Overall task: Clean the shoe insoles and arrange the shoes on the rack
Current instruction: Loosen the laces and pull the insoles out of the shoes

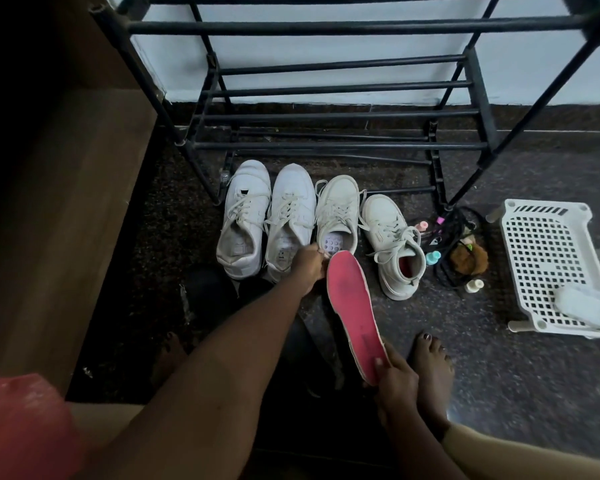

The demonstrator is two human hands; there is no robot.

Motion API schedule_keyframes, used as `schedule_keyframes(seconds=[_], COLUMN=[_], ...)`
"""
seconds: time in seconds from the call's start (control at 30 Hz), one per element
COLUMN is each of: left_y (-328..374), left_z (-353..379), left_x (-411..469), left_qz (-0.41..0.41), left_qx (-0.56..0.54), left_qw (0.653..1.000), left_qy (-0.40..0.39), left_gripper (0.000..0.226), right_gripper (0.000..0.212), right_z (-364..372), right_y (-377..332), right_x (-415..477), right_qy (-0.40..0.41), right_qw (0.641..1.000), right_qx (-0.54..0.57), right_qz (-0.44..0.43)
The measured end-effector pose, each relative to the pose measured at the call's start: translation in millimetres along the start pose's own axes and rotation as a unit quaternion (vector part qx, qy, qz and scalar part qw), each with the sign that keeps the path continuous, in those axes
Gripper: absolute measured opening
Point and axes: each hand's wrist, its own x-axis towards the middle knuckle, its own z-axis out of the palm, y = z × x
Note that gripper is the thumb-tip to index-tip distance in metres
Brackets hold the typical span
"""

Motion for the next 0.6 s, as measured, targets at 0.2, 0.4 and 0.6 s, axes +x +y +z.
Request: schedule_keyframes(seconds=[0.2, 0.4, 0.6], left_y=[12.6, 11.9, -6.8], left_z=[-25.5, -32.7, -29.8], left_x=[1.1, -17.5, -18.7], left_qz=[0.013, 0.071, 0.07], left_qx=[0.074, 0.145, 0.18], left_qw=[0.997, 0.987, 0.981], left_qy=[-0.004, -0.02, -0.022], left_gripper=[0.036, 0.042, 0.032], right_gripper=[0.048, 0.051, 0.032], right_z=[-18.0, -0.8, 14.5], right_y=[15.1, 21.3, 42.1], right_x=[19.5, 39.2, 57.8], right_qy=[-0.033, -0.07, -0.044], right_qw=[0.991, 0.981, 0.971], right_qx=[-0.124, -0.177, -0.234], right_qz=[0.029, 0.026, 0.011])
